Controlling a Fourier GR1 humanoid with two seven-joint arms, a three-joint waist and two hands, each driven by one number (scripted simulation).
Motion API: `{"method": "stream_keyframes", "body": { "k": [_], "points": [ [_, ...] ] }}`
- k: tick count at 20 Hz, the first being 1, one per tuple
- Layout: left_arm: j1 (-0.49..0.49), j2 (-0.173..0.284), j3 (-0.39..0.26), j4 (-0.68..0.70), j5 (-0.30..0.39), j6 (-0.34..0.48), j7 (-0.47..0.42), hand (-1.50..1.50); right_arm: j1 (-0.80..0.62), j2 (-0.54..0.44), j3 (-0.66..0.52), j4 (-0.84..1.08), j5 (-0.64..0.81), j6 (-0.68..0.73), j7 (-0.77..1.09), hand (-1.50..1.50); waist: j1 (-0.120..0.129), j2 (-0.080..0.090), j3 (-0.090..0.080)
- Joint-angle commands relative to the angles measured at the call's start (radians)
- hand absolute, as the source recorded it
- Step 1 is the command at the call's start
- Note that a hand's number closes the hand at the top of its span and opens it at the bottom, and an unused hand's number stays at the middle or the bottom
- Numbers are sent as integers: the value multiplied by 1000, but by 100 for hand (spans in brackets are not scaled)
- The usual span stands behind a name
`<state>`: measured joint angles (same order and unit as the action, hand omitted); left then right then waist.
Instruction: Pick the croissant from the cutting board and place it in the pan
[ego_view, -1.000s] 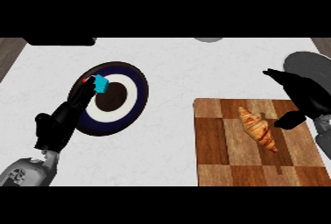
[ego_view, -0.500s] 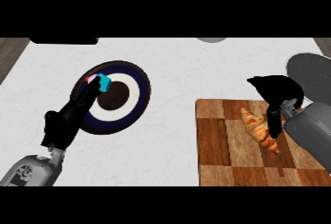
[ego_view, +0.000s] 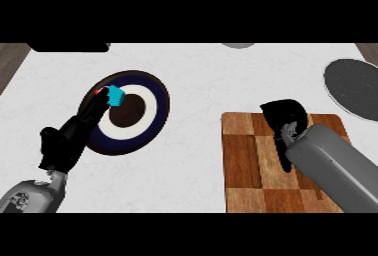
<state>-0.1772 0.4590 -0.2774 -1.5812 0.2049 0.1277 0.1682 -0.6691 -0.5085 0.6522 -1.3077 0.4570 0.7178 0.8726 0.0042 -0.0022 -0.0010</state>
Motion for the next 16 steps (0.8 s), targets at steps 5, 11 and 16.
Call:
{"method": "stream_keyframes", "body": {
  "k": [5, 11, 16],
  "points": [
    [12, -38, 15, 46, -27, -29, -36, 0, 54, 31, 6, -46, 84, 93, 168, -150, -9, -1, 0],
    [-26, -97, 15, 71, -86, -9, -23, 0, 96, 20, -26, -40, 162, 98, 99, -150, -9, 1, 1],
    [-19, -72, 71, -3, -70, -67, 50, 0, 121, 32, -71, -35, 247, 85, 30, -150, -2, 2, 1]
  ]
}}
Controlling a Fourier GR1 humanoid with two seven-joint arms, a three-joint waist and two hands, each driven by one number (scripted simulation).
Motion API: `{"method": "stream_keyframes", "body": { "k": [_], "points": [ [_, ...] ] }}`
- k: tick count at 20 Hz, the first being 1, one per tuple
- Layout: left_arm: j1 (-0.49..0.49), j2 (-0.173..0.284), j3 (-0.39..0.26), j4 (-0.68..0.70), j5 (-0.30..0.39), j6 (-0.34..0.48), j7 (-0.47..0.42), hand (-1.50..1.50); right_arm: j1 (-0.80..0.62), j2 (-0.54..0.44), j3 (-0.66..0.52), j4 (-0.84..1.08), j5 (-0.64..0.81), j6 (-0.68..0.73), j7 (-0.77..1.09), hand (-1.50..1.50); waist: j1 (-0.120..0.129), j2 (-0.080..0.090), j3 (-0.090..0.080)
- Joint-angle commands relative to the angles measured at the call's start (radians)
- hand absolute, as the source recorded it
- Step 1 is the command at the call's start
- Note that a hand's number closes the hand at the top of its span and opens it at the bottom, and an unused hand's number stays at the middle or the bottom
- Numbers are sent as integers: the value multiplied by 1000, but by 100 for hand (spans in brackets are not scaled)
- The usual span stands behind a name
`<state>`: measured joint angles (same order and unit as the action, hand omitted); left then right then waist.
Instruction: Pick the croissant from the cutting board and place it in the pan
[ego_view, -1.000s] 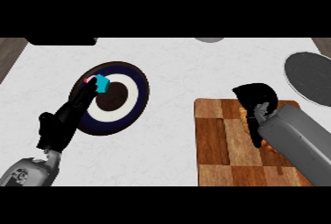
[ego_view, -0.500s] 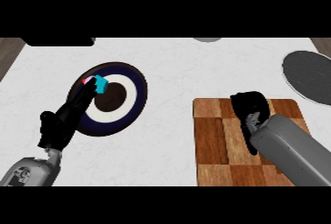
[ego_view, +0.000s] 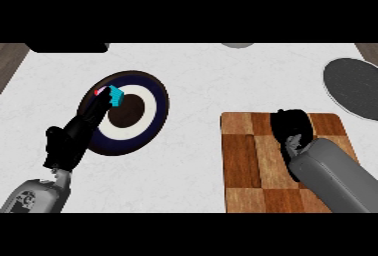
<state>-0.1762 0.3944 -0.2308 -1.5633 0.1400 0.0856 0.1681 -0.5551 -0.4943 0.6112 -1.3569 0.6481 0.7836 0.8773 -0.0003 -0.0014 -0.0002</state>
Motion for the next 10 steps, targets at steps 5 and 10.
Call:
{"method": "stream_keyframes", "body": {
  "k": [5, 10],
  "points": [
    [31, -73, 0, 0, -88, -1, -5, 0, 3, 42, -61, 93, 151, -1, -49, -150, 5, 2, 0],
    [10, -44, 67, -5, -60, -66, 4, 0, 46, 67, -11, 166, 206, -8, -171, 150, 8, 3, 0]
  ]
}}
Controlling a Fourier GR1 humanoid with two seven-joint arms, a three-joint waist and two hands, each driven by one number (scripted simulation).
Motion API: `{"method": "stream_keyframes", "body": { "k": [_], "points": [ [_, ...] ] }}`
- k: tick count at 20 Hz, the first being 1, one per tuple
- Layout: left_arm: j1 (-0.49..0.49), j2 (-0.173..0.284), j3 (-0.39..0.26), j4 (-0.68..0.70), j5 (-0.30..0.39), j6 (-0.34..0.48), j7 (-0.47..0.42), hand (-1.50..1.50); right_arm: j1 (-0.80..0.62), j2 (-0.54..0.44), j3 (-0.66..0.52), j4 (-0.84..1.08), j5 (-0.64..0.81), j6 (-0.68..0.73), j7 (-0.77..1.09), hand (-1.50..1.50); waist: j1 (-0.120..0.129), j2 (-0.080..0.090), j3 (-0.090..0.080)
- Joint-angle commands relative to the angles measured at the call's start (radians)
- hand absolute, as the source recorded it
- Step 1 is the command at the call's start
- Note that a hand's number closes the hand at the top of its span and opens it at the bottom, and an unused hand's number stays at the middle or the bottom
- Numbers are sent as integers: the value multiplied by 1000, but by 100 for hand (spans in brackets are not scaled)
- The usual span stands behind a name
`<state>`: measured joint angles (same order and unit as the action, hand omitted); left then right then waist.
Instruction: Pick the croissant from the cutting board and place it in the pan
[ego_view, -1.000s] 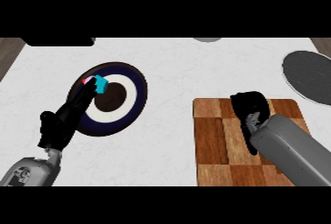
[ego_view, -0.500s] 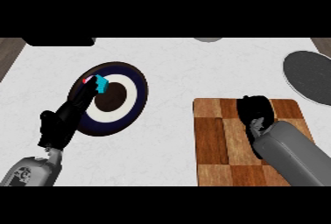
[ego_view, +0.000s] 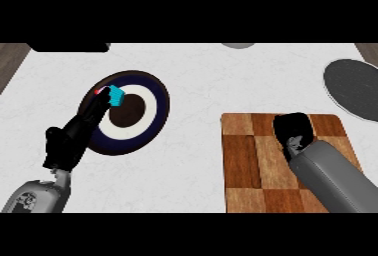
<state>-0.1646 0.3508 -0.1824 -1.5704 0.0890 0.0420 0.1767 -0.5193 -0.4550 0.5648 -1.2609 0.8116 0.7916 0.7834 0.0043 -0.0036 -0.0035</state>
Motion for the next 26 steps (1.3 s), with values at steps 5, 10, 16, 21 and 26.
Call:
{"method": "stream_keyframes", "body": {
  "k": [5, 10, 16, 21, 26],
  "points": [
    [48, -32, 12, 38, -27, -35, -75, 0, -21, 12, -4, 109, 41, 37, -143, 150, 4, 6, 3],
    [20, -28, 35, -2, -48, -42, 3, 0, 85, 33, 4, 2, 95, 3, -123, 150, -4, 3, 4],
    [25, -50, 36, -17, -41, -33, 18, 0, 124, 97, -141, -96, 75, -275, -116, 150, -20, 1, 6],
    [45, -38, 56, -23, -34, -38, -3, 0, 172, 170, -293, -259, 14, -511, -120, 150, -32, -4, 5],
    [73, -42, 45, -19, -55, -39, -9, 0, 188, 108, -310, -495, 99, -590, -105, 150, -24, -4, 3]
  ]
}}
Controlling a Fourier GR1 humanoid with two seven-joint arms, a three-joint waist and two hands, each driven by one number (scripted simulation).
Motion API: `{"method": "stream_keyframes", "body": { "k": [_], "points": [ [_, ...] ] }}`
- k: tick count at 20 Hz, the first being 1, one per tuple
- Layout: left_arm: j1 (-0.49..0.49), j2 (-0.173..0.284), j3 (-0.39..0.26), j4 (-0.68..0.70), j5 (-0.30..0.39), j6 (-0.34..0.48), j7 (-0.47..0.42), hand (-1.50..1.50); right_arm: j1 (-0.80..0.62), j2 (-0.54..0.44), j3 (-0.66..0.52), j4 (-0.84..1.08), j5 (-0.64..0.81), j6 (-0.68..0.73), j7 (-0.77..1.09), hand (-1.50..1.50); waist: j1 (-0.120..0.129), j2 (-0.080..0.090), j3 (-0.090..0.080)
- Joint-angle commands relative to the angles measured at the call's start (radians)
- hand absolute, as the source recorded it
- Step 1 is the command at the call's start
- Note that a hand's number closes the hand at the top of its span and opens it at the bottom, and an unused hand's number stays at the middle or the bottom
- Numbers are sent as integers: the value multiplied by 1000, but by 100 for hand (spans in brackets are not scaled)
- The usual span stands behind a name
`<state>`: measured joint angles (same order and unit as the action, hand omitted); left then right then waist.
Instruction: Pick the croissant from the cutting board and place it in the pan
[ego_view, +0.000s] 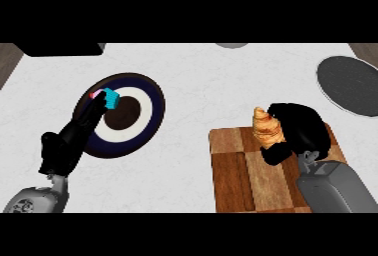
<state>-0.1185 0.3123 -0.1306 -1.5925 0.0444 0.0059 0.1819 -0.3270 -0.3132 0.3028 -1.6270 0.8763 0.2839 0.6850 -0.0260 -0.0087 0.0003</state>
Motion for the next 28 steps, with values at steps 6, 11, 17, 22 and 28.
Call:
{"method": "stream_keyframes", "body": {
  "k": [6, 11, 17, 22, 28],
  "points": [
    [0, -31, -15, -28, -25, 8, 17, 0, 76, -50, -68, -325, 121, -190, -8, 150, 16, 6, 0],
    [-14, -24, 23, -16, -10, -38, 24, 0, 116, -13, -152, -343, 134, -245, -3, 150, 24, 8, 0],
    [-60, -50, 13, 19, -48, -20, 22, 0, 46, 5, -370, -140, -43, -394, -156, 150, 27, 13, 1],
    [-68, -50, 34, 67, -54, -55, -9, 0, -56, -70, -489, 119, -115, -426, -329, 150, 33, 13, 0],
    [11, -85, 5, 4, -64, -48, -36, 0, -110, -160, -604, 472, -101, -593, -555, 150, 45, 16, 1]
  ]
}}
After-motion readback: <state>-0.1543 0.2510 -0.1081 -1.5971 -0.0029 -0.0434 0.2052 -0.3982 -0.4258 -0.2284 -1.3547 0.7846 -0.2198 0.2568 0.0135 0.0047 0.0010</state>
